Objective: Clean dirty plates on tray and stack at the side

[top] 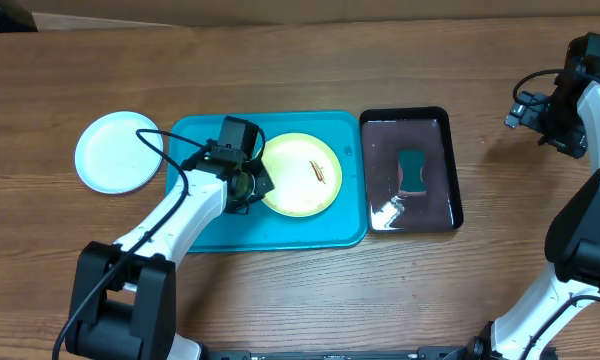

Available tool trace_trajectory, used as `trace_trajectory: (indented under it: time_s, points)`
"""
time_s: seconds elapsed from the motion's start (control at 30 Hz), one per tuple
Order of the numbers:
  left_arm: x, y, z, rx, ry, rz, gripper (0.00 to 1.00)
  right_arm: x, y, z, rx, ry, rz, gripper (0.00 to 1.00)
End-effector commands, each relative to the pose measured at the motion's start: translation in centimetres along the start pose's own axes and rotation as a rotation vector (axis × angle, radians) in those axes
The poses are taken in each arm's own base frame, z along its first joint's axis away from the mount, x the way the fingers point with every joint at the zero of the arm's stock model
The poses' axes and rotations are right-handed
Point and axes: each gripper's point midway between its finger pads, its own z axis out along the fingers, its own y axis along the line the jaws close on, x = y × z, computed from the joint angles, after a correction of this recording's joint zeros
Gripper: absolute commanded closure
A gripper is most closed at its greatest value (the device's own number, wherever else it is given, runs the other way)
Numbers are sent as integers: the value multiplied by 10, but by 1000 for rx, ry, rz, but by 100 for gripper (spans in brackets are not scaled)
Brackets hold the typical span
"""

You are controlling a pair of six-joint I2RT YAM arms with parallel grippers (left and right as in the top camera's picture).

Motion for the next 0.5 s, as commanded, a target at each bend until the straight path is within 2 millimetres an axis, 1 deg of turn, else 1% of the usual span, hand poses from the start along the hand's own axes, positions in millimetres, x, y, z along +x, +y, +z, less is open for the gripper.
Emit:
trace_trajectory:
  time_s: [0.0, 0.17, 0.47]
  points:
    - [-5, -14, -3, 45, -13, 8, 96, -6, 1, -9, -3, -31, 7, 0]
    - [-9, -8, -2, 13, -36, 15, 96, -6, 1, -9, -3, -31, 7, 0]
    - [0, 1, 19, -34, 12, 23, 96, -6, 1, -9, -3, -31, 7, 0]
